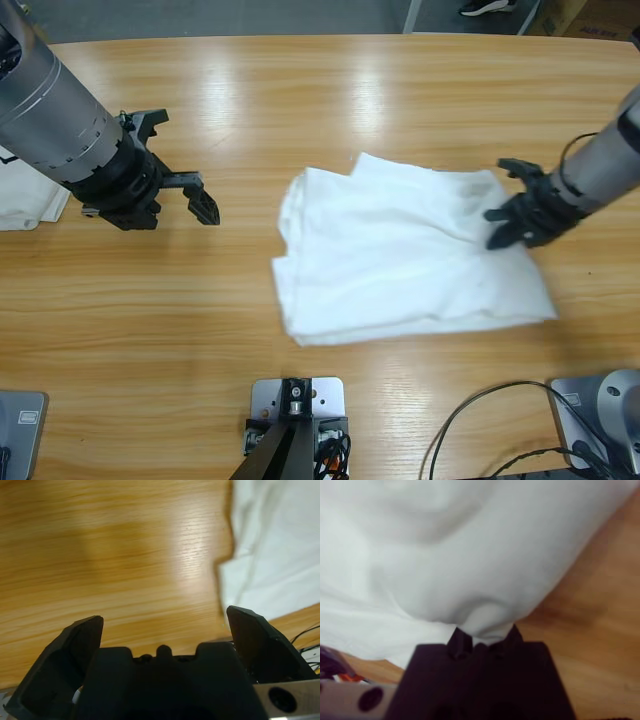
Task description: Fold clothes
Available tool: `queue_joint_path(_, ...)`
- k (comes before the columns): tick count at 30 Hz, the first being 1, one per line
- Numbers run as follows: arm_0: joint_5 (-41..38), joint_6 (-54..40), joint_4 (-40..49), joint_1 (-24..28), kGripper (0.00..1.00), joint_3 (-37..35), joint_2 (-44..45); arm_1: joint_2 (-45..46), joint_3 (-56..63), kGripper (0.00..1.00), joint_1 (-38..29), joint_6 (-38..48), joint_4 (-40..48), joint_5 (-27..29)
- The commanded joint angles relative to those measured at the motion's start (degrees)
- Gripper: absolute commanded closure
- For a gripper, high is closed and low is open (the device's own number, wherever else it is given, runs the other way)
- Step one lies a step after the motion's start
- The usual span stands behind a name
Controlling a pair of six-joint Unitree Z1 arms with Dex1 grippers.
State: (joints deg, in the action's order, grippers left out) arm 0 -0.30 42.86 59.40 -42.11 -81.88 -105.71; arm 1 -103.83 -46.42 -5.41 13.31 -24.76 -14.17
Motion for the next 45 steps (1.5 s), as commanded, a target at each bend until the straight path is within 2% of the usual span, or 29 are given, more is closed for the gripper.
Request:
queue_joint_path(1, 0.5, 0.3, 0.2, 0.3, 0.032, 2.7, 1.5, 5.1, -6.7, 1.000, 3.3, -1.5, -12.1, 10.0)
queue_joint_path(5, 0.5, 0.5, 0.2, 0.3, 0.032, 2.7, 2.1, 11.0, -8.2, 1.000, 2.4, 0.4, -14.7, 11.5)
queue_joint_path(7, 0.5, 0.9, 0.1, 0.0, 0.032, 2.8, 2.0, 13.2, -10.9, 1.000, -2.1, 1.5, -17.5, 11.1)
queue_joint_path(9, 0.5, 1.5, 0.0, -0.3, 0.032, 2.9, 1.9, 13.0, -14.2, 1.000, -10.3, 3.3, -19.7, 10.8)
queue_joint_path(13, 0.5, 2.3, -0.2, -0.4, 0.032, 2.9, 3.0, 8.0, -19.7, 1.000, -22.7, 7.3, -21.2, 10.7)
queue_joint_path(15, 0.6, 2.6, -0.2, -0.4, 0.032, 2.9, 3.5, 4.7, -23.8, 1.000, -26.7, 8.4, -22.4, 10.7)
queue_joint_path(24, 1.1, 3.1, -0.2, -0.4, 0.032, 4.1, 4.4, -9.7, -48.4, 1.000, -39.6, 9.6, -33.8, 10.5)
queue_joint_path(27, 1.2, 3.1, -0.2, -0.4, 0.032, 4.6, 4.4, -10.1, -50.8, 1.000, -40.4, 10.0, -35.0, 11.6)
queue_joint_path(32, 1.4, 3.1, -0.2, -0.4, 0.038, 5.0, 4.8, -6.9, -46.4, 1.000, -32.7, 7.4, -33.7, 12.1)
queue_joint_path(35, 1.4, 3.2, -0.7, -0.4, 0.041, 5.3, 4.8, -6.4, -48.7, 1.000, -31.5, 6.6, -35.6, 12.3)
queue_joint_path(42, 1.7, 3.3, -0.9, -0.4, 0.041, 5.8, 4.9, -7.8, -49.7, 1.000, -43.5, 10.7, -35.9, 12.3)
queue_joint_path(45, 1.8, 3.4, -0.9, -0.4, 0.041, 5.9, 4.9, -8.2, -51.0, 1.000, -46.0, 11.2, -35.7, 12.3)
